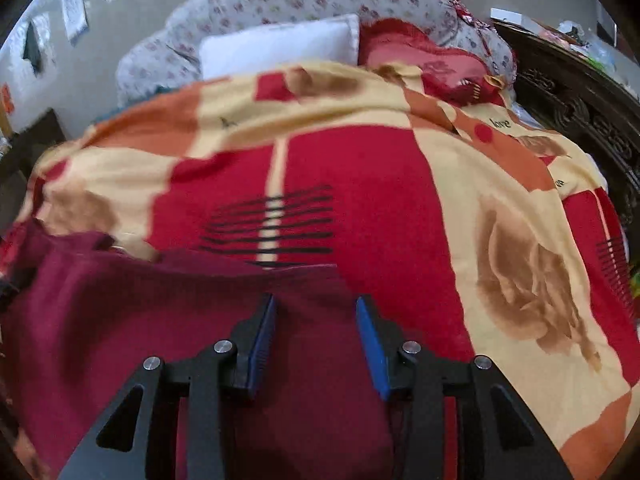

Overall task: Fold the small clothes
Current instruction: 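Lay the folded hem down and open both tools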

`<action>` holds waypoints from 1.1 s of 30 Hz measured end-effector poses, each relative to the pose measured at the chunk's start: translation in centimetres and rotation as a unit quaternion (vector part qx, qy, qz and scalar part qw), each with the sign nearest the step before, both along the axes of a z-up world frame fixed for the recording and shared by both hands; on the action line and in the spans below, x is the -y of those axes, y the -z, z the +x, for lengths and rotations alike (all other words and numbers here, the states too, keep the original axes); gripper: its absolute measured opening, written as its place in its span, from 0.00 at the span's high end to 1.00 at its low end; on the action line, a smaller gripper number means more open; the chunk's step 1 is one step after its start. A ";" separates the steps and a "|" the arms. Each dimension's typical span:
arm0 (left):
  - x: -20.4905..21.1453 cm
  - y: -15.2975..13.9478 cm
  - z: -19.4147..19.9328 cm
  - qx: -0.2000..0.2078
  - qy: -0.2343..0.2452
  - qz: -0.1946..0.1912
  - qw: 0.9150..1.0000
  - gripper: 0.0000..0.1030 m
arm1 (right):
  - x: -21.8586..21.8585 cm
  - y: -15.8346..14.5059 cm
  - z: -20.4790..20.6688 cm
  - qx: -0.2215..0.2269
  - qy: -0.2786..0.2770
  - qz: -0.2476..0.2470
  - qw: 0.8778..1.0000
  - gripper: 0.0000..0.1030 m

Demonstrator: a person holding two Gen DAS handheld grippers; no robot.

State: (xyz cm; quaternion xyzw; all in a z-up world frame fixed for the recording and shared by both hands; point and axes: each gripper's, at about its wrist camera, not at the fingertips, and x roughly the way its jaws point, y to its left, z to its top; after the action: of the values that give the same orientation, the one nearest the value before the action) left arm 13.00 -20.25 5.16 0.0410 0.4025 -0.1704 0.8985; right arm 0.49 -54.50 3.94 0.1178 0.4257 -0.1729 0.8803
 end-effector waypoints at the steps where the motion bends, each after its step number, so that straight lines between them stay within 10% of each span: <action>1: -0.1 -0.1 -0.2 0.002 0.000 0.001 1.000 0.08 | 0.1 0.1 0.0 -0.001 0.003 0.004 1.000 0.54; 11: -1.4 -1.9 -5.2 0.053 0.019 0.037 0.998 0.08 | -3.3 -5.3 -8.2 0.084 -0.021 -0.008 0.996 0.32; 20: -2.4 -2.5 -8.9 0.057 0.031 0.024 0.998 0.08 | -7.0 -4.0 -13.1 0.042 -0.046 -0.075 0.995 0.34; 24: -3.0 -2.5 -9.9 0.047 0.030 0.012 0.998 0.08 | -5.0 -0.7 -13.2 0.014 -0.031 -0.018 0.999 0.35; 33: -6.1 -0.3 -11.3 0.019 -0.001 -0.012 1.000 0.08 | -7.4 -4.1 -14.6 0.061 -0.040 0.016 0.997 0.35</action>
State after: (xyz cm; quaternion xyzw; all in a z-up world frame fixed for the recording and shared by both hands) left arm 1.74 -14.13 5.43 0.0329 0.3836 -0.1731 0.9065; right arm -14.07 -47.12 8.03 0.1256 0.3780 -0.1234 0.9089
